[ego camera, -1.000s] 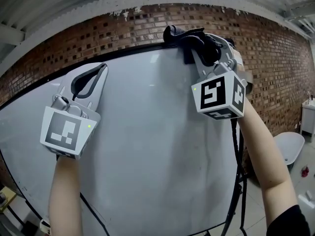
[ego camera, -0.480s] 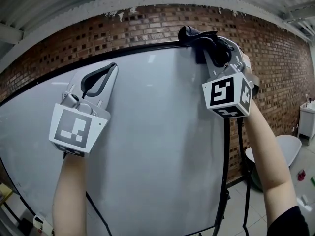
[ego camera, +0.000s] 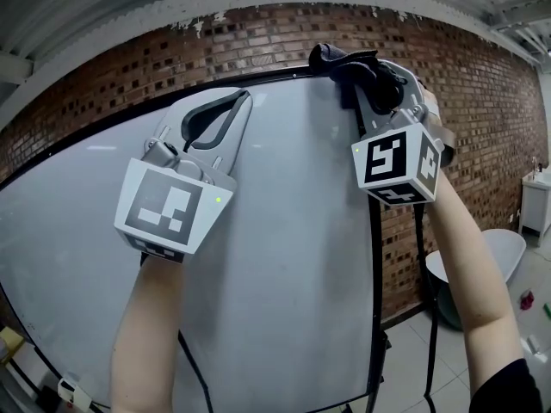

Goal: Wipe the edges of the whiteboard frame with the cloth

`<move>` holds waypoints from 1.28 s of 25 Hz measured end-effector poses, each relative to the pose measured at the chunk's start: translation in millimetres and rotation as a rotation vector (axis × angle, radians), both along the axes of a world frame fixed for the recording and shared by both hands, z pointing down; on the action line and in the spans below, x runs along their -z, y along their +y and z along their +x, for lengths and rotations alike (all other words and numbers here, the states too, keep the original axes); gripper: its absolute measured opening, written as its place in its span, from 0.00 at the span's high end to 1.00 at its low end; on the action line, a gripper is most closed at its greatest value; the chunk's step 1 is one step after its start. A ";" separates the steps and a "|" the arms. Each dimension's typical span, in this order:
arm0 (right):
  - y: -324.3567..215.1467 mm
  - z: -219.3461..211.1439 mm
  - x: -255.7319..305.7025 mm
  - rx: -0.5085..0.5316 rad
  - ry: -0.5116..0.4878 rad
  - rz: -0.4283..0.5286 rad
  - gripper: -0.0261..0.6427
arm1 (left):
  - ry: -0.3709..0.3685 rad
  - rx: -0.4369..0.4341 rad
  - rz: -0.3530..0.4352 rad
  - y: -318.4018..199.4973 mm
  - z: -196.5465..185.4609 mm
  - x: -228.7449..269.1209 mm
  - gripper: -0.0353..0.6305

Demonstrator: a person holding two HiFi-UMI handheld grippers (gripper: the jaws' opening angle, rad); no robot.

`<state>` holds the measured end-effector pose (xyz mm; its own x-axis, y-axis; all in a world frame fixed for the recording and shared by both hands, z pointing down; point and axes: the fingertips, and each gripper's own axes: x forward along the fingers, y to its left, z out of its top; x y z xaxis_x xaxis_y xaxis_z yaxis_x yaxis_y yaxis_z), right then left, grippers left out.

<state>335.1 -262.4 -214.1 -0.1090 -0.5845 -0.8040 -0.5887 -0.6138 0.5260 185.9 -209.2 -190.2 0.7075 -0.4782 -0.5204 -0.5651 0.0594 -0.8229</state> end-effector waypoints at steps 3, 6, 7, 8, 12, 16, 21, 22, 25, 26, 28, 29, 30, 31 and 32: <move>-1.8 6.8 -4.1 -0.008 -0.006 -0.008 0.84 | -0.027 -0.033 0.004 1.8 20.7 -2.3 0.94; 3.4 4.4 -11.1 -0.030 0.023 -0.011 0.84 | -0.064 -0.055 0.014 6.1 36.5 -9.9 0.94; 7.7 2.3 -12.2 -0.037 0.035 -0.004 0.84 | -0.069 -0.059 0.013 7.5 39.2 -11.6 0.94; 12.4 0.7 -12.4 -0.042 0.044 0.004 0.84 | -0.069 -0.065 0.007 8.8 40.9 -12.6 0.94; 24.4 -1.3 -11.8 -0.026 0.029 -0.002 0.84 | -0.062 -0.093 -0.003 15.4 43.1 -14.0 0.94; 38.5 -4.8 -22.1 0.065 -0.005 -0.001 0.84 | -0.044 -0.136 0.010 29.2 39.0 -22.5 0.94; 81.9 -16.9 -58.0 0.296 -0.058 0.013 0.84 | 0.072 -0.222 -0.074 52.4 23.2 -58.1 0.94; 88.0 -20.8 -67.8 0.326 -0.072 0.009 0.84 | 0.097 -0.231 -0.088 54.8 19.0 -65.4 0.94; 99.5 -31.5 -96.5 0.395 -0.119 -0.009 0.84 | 0.137 -0.284 -0.094 66.5 14.6 -87.4 0.94; 101.6 -35.8 -106.7 0.412 -0.129 -0.023 0.84 | 0.133 -0.296 -0.100 69.7 15.7 -97.6 0.94; 104.1 -48.2 -131.4 0.455 -0.145 -0.072 0.84 | 0.122 -0.304 -0.144 71.5 15.0 -124.3 0.94; 104.4 -56.6 -146.2 0.487 -0.154 -0.101 0.84 | 0.124 -0.301 -0.174 69.6 11.9 -139.7 0.94; 103.4 -66.2 -162.6 0.521 -0.164 -0.130 0.84 | 0.129 -0.295 -0.203 65.4 7.3 -155.8 0.94; 100.7 -76.7 -180.8 0.552 -0.173 -0.159 0.84 | 0.136 -0.284 -0.227 59.0 2.1 -172.3 0.94; 96.2 -87.1 -200.5 0.579 -0.183 -0.190 0.84 | 0.142 -0.272 -0.250 51.2 -3.2 -189.0 0.94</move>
